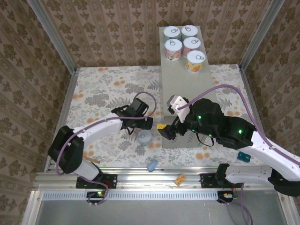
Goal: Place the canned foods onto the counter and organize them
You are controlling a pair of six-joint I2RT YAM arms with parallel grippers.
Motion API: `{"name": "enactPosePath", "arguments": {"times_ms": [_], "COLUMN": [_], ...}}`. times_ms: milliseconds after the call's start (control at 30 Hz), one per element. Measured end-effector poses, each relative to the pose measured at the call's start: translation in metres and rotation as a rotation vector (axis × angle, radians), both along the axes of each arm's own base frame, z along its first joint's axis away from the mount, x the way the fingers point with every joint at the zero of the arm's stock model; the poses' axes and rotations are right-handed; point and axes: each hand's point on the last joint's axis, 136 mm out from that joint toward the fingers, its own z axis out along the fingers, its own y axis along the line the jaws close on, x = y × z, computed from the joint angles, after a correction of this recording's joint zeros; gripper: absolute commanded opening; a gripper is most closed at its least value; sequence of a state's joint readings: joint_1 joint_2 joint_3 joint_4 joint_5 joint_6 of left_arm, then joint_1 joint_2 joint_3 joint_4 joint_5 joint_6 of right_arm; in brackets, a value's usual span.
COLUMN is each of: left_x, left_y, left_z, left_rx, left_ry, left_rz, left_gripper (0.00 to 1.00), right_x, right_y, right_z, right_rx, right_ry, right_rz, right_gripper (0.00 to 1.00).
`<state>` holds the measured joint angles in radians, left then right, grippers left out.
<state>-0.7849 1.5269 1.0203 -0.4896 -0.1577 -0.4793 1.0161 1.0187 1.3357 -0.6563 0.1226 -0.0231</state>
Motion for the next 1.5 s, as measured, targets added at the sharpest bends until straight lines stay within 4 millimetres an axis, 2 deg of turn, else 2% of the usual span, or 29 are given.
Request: {"name": "enactPosePath", "arguments": {"times_ms": [200,367,733,867,1000,1167,1300,1500], "left_x": [0.004,0.006,0.001,0.001,0.0,0.008,0.012,-0.005], "left_y": [-0.004,-0.005,0.001,0.01,0.024,0.032,0.025,0.003], "left_z": [-0.018,-0.03,-0.036,-0.032,-0.009,0.047,0.095,0.159], "left_rx": [0.035,0.063,0.09,0.1,0.086,0.026,-0.045,-0.171], "left_ry": [0.039,0.074,0.115,0.125,0.105,0.016,-0.055,-0.111], "left_rz": [0.009,0.026,0.051,0.065,0.082,0.056,-0.033,-0.237], "left_gripper": [1.0,0.96,0.74,0.68,0.65,0.63,0.63,0.63], "right_x": [-0.002,-0.001,0.001,0.001,0.001,-0.001,-0.002,0.0], "right_y": [-0.005,-0.009,-0.011,-0.012,-0.014,-0.018,-0.024,-0.043], "right_z": [0.003,0.001,-0.005,-0.004,-0.003,0.001,0.007,0.019], "right_rx": [0.007,-0.001,-0.017,-0.015,-0.012,0.0,0.015,0.037], "right_ry": [-0.012,-0.015,-0.017,-0.02,-0.023,-0.032,-0.046,-0.09], "right_rz": [-0.011,-0.025,-0.038,-0.041,-0.044,-0.048,-0.058,-0.125], "right_gripper": [1.0,1.0,1.0,1.0,1.0,1.0,1.0,1.0]}}
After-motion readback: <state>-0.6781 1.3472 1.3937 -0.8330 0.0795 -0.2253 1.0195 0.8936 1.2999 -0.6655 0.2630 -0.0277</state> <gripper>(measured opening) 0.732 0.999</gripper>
